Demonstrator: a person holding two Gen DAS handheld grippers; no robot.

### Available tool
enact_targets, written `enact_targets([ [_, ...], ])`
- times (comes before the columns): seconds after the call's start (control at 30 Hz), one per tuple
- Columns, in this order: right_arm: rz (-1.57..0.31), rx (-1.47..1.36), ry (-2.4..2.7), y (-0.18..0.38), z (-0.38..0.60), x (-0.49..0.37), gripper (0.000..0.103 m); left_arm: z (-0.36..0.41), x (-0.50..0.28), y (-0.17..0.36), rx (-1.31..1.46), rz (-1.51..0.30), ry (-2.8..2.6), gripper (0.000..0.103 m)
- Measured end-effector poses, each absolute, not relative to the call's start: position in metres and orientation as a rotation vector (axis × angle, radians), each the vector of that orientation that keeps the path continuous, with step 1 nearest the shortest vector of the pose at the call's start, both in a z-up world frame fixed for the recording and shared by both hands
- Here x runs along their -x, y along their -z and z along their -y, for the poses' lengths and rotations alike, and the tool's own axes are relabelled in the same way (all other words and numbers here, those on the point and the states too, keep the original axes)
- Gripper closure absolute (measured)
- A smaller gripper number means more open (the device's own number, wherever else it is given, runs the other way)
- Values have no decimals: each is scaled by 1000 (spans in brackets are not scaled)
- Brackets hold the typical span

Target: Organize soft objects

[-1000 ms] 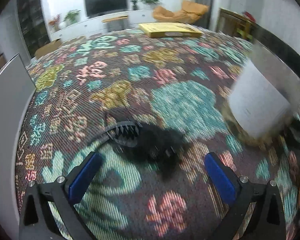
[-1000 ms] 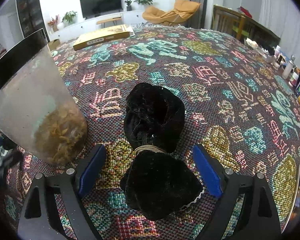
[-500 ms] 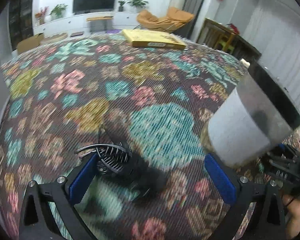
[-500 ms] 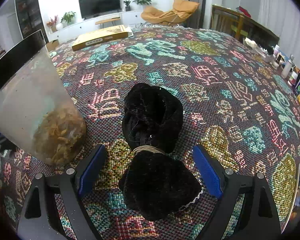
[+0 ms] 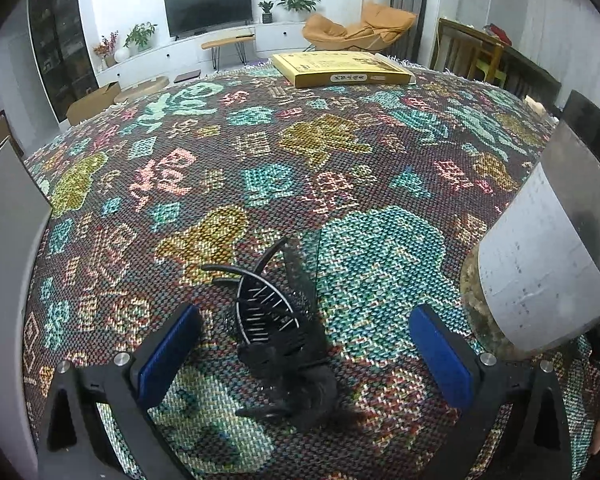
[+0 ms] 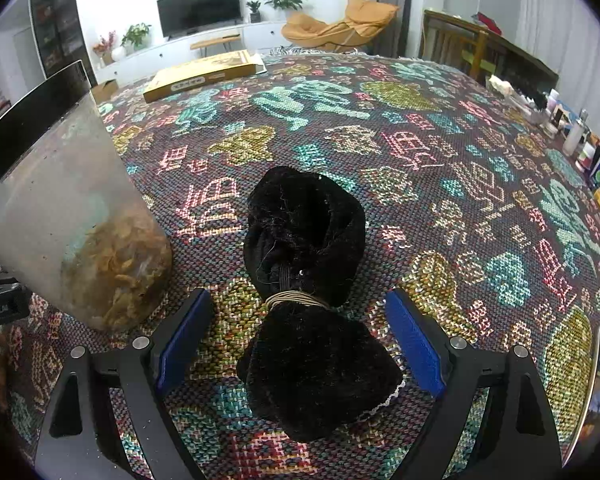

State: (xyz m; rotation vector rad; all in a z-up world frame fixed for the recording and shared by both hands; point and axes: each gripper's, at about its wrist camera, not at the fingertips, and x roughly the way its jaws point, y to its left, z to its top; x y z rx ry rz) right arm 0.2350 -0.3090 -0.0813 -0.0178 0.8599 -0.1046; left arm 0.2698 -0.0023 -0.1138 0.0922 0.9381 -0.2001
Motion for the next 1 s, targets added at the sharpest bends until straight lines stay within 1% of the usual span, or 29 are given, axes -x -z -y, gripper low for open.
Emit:
enact_targets([
  [1.0,-860,19,104,81,309,-234,13,2,-265,115,-92,-936,189,0],
])
